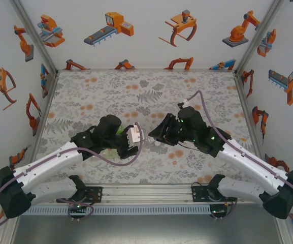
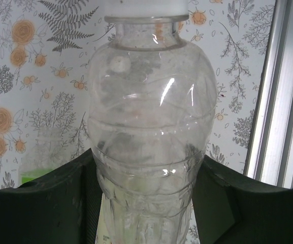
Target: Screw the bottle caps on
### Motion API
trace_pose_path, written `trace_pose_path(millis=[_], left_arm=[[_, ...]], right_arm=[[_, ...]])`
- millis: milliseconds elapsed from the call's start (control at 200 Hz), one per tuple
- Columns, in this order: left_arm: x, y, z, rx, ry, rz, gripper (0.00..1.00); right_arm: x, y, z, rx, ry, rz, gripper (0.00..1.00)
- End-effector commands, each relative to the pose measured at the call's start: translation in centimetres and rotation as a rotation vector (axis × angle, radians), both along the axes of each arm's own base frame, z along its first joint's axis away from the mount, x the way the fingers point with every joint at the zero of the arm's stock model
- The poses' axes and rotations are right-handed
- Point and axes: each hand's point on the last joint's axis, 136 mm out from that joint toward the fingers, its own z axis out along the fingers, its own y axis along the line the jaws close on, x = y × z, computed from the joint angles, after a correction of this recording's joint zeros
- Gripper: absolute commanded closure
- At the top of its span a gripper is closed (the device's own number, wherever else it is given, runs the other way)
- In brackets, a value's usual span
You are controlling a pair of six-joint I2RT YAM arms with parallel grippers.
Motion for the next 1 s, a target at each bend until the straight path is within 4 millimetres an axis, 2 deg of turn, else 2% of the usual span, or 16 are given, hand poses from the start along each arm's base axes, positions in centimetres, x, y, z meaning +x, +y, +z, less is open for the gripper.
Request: trace_pose_path(millis=[0,240,411,566,686,996], left_arm=[[-0.8,-0.5,2.0,-0.055,-0.010,-0.047,1.00],[-2.7,-0.2,2.6,-0.083,0.021,-0.121,1.00],[-4.5,-0.2,3.5,-0.123,0.059,-0.195,1.00],[-5.3,-0.2,4.0,-0.147,0.075,-0.226,1.00],[-5.7,-0.1,4.1,-0.155,0.079,-0.241,1.00],[-5.7,-0.2,4.3,-0.159,0.078,-0.239,1.00]], right_arm=[[-0.7,0.8,3.6,-0.023,-0.206,0.171,0.45],[-3.1,0.5,8.2,-0.092,-0.627,0.433,0.44],[-6.4,0.8,10.3,-0.064,-0.975,0.664,0.47],[-9.4,1.2,10.2,-0.020,-1.210,0.862,0.46],[-10.9,1.5,10.1,0.023,-1.296,0.970,0.47],[-10.3,2.1,8.1,-0.024,-1.303,1.011,0.51]])
